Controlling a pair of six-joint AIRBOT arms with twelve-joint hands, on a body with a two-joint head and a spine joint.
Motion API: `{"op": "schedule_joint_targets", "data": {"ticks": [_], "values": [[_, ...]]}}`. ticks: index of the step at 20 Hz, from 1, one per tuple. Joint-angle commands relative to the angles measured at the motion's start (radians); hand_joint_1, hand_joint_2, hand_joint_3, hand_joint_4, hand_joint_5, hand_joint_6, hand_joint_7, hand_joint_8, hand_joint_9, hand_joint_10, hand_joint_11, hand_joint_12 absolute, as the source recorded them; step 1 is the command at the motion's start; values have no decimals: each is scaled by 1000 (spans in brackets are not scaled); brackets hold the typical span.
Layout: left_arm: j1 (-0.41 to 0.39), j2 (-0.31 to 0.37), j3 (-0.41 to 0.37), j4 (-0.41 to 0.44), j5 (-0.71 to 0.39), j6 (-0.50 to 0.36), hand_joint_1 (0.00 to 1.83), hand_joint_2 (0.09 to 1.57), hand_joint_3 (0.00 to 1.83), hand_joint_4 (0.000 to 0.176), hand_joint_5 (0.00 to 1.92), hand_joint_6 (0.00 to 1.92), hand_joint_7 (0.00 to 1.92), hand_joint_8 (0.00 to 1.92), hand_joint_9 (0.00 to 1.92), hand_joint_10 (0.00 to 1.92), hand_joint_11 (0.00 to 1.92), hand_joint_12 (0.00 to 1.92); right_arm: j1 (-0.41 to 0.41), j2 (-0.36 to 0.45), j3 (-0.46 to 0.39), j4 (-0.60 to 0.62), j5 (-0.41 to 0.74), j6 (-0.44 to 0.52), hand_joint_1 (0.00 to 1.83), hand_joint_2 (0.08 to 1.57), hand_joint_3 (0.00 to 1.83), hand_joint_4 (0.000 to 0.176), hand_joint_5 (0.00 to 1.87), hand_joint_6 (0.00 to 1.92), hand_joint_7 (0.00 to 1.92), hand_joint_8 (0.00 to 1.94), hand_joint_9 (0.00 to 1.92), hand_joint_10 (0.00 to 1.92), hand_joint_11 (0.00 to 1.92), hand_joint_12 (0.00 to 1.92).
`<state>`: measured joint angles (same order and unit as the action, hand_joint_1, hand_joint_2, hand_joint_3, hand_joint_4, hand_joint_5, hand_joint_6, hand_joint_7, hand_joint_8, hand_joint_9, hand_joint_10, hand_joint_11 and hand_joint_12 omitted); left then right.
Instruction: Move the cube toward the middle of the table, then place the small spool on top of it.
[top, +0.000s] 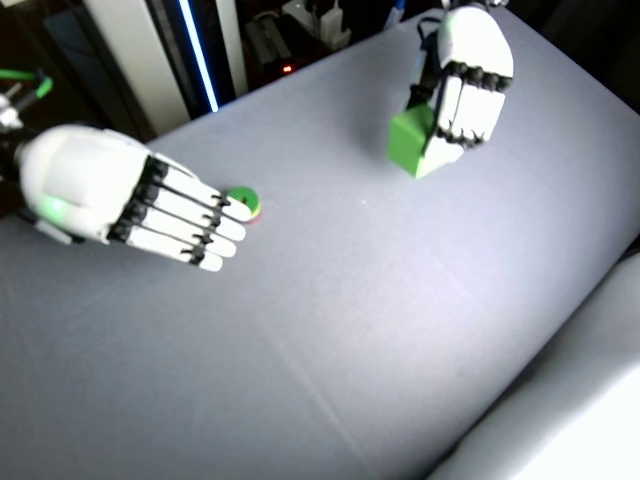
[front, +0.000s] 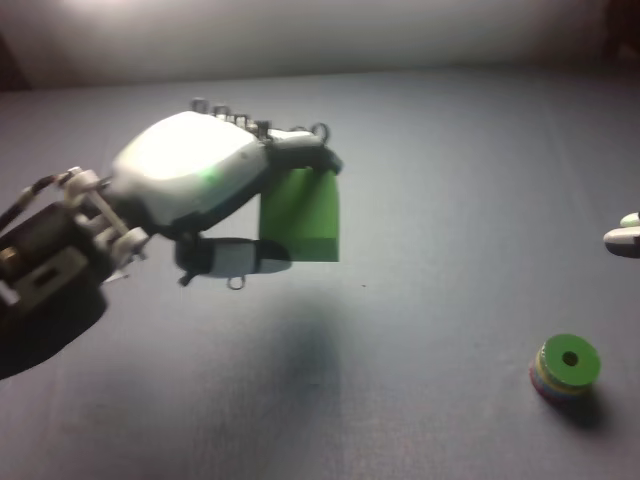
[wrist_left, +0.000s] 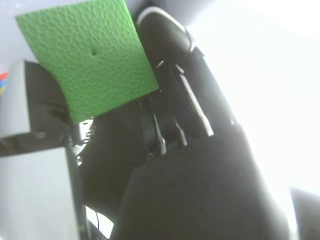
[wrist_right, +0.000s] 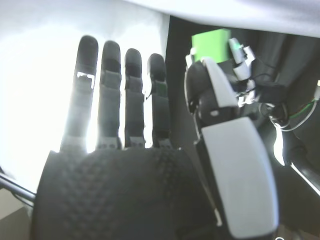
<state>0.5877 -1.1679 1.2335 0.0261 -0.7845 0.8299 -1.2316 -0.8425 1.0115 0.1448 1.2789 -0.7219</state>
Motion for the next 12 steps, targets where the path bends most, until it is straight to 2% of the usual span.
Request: {"op": "schedule_joint_targets", "data": {"ticks": [1,2,5,6,7,8,10,12], "values": [[-13,-7,11,-2,-67,-4,1228,1141,5,0,888,980,972,1156,994,580,808,1135,12,-5,6,12,115,6,731,1349,0,0,549,0,514,0,539,1,284,735],[-21,-27,29,-2,-44,-4,1386,1073,0,0,1029,660,1097,834,1016,1134,866,995,13,-6,7,12,114,6,775,1341,0,0,561,2,529,3,536,0,265,744],[-25,-68,67,-7,5,-4,1388,1093,0,0,956,765,1042,888,981,1193,868,970,15,-7,8,12,113,6,740,1344,0,0,560,1,525,1,535,1,273,744],[-24,-85,80,-14,15,-4,1399,1063,0,0,1024,634,1107,786,1073,1113,894,968,16,-7,9,12,113,6,726,1347,0,0,562,0,532,0,552,1,311,719],[-24,-101,93,-23,24,-4,1396,1069,4,0,993,702,1084,822,1052,1137,774,914,17,-7,9,11,113,6,784,1345,0,0,567,3,527,0,537,1,298,694],[-24,-110,100,-25,30,-4,1396,1069,4,0,993,702,1084,822,1052,1137,774,914,19,-7,9,10,113,6,784,1345,0,0,567,3,527,0,537,1,298,694],[-27,-128,115,-29,44,-4,1386,1102,2,0,940,763,974,1000,1021,1215,790,937,24,-6,10,7,113,6,819,1345,0,0,569,0,520,0,529,0,314,643],[-32,-144,129,-36,52,-4,1382,1102,0,0,938,803,989,957,1010,1219,757,825,28,-7,10,6,113,6,788,1339,0,0,582,5,512,2,533,3,329,635]]}}
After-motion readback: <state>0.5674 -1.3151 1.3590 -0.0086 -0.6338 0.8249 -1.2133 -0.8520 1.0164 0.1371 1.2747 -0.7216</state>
